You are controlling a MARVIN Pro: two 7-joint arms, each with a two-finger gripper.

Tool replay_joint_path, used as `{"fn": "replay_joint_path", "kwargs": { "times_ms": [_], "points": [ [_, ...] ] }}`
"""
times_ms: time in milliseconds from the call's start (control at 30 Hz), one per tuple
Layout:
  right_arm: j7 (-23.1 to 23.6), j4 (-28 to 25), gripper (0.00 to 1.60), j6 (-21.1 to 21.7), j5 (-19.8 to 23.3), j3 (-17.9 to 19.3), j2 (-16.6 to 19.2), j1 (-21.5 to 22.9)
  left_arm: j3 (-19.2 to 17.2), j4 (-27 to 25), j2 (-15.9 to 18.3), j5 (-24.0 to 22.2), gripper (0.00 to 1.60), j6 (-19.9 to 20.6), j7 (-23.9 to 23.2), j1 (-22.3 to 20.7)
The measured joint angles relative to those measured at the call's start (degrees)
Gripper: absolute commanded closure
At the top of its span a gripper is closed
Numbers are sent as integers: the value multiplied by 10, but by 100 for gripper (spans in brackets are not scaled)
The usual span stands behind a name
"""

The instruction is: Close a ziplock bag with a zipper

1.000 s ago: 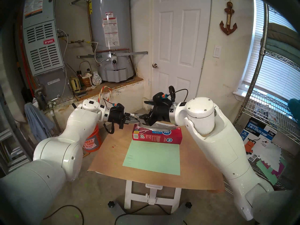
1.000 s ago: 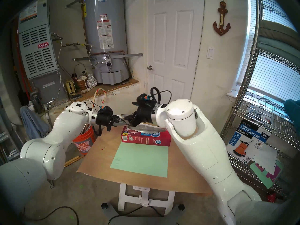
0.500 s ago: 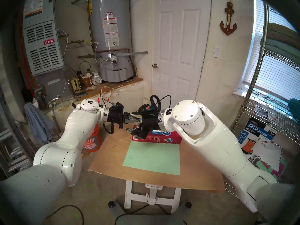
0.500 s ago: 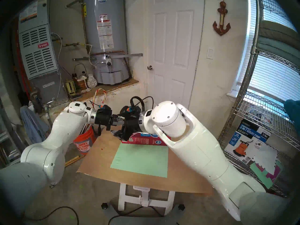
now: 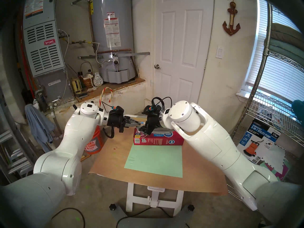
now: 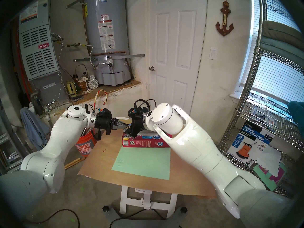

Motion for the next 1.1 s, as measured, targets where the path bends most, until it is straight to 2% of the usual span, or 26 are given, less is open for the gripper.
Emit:
{"fn": "replay_joint_path", "kwargs": {
  "times_ms": [133, 300, 567, 867, 900, 967, 1100],
  "points": [
    [18, 17, 0, 17, 15, 5, -10, 8, 0, -7, 1, 1, 160, 3, 0, 2],
    [40, 38, 0, 17, 20, 6, -12, 22, 0, -12, 2, 2, 160, 7, 0, 2],
    [85, 72, 0, -16, 19, -12, -2, 43, 0, -10, 2, 4, 160, 8, 0, 1],
    [85, 105, 0, -37, 12, -20, -13, 53, 0, 2, 0, 6, 160, 6, 0, -5],
    [83, 108, 6, -39, 10, -20, -15, 54, 0, 4, -1, 6, 160, 6, 0, -6],
    [80, 114, 40, -42, 8, -20, -19, 56, 0, 6, -2, 6, 160, 4, 0, -7],
    [73, 127, 41, -49, 3, -20, -27, 60, 0, 10, -4, 7, 160, 1, 0, -9]
  ]
}}
